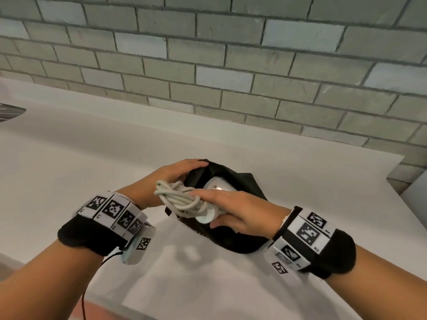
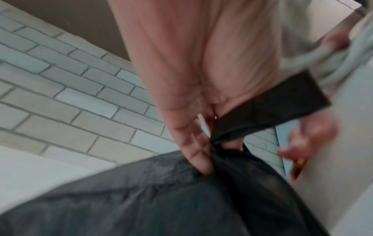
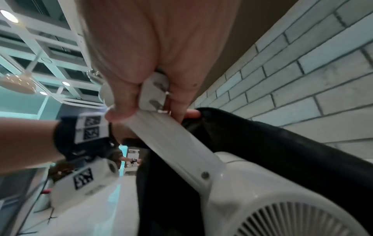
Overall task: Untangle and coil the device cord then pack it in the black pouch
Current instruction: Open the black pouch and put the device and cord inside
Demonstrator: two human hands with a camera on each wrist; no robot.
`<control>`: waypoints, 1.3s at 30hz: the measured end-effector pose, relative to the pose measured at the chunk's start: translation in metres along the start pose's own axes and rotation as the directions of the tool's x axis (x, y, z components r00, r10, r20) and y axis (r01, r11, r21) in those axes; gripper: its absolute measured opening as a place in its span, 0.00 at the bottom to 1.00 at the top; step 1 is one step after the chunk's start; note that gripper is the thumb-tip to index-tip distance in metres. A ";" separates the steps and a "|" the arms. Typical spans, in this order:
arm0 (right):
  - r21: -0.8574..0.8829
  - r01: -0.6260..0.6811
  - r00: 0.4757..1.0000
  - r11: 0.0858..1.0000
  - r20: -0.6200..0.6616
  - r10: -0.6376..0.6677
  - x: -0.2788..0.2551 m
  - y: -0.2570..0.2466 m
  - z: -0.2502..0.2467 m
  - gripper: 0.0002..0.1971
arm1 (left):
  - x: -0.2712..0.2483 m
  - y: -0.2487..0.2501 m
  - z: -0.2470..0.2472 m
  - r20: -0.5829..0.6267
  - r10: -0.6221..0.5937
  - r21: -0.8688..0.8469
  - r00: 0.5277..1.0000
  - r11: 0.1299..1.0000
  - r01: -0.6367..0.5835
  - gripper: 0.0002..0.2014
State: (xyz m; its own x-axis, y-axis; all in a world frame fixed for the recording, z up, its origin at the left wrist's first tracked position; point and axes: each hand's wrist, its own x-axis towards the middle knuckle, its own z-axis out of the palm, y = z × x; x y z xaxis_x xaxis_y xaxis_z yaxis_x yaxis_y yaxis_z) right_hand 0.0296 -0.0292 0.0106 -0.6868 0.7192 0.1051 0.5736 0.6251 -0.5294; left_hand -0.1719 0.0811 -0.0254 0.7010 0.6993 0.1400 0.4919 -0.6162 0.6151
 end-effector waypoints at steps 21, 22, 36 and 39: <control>0.201 -0.654 0.714 0.729 -0.153 0.683 0.070 0.061 0.034 0.21 | -0.029 0.014 0.022 -0.032 0.022 -0.008 0.999 1.000 -0.022 0.42; 0.227 -0.665 0.704 0.712 -0.130 0.698 0.069 0.059 0.037 0.21 | -0.028 0.013 0.023 -0.005 -0.006 -0.017 1.000 1.000 0.006 0.44; -0.078 -0.569 0.821 0.818 0.001 0.571 -0.051 0.037 -0.021 0.09 | -0.003 -0.005 0.046 0.456 -0.310 0.285 0.834 0.939 0.194 0.20; -0.071 -0.780 0.605 0.622 -0.343 0.719 -0.071 0.066 -0.032 0.16 | 0.007 -0.009 0.052 0.448 -0.377 0.397 0.810 0.896 0.198 0.20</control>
State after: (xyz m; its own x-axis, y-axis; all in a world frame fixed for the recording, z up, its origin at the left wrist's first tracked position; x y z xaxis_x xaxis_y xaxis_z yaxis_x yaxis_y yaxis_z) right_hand 0.1305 -0.0297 -0.0047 0.1500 0.9883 -0.0283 0.9240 -0.1504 -0.3517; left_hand -0.1445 0.0729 -0.0705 0.6139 0.6369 -0.4664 0.7845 -0.5579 0.2707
